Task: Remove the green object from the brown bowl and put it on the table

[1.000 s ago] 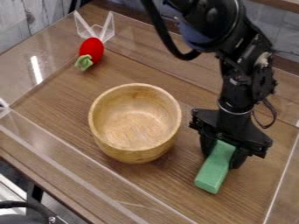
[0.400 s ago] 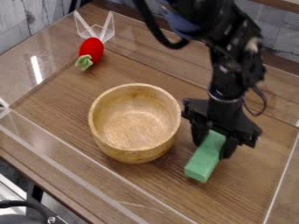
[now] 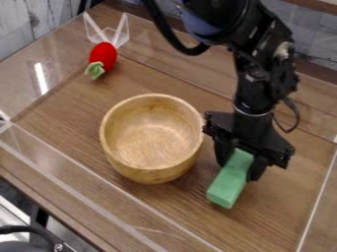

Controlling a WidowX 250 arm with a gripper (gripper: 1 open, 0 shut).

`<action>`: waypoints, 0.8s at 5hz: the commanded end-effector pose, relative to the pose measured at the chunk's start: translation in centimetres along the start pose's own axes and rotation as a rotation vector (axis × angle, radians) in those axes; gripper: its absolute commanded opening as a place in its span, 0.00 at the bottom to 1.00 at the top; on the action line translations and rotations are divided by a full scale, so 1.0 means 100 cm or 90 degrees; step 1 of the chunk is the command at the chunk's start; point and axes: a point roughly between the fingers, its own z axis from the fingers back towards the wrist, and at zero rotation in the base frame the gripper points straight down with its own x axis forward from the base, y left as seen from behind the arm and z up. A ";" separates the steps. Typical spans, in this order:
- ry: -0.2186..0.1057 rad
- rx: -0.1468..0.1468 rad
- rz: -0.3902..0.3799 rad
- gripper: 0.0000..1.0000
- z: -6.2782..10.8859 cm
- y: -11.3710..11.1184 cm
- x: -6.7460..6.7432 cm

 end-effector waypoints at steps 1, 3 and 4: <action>-0.036 -0.008 -0.007 0.00 0.018 -0.003 0.009; -0.033 -0.017 -0.034 1.00 0.028 -0.006 0.002; -0.047 -0.016 0.029 1.00 0.048 -0.005 0.003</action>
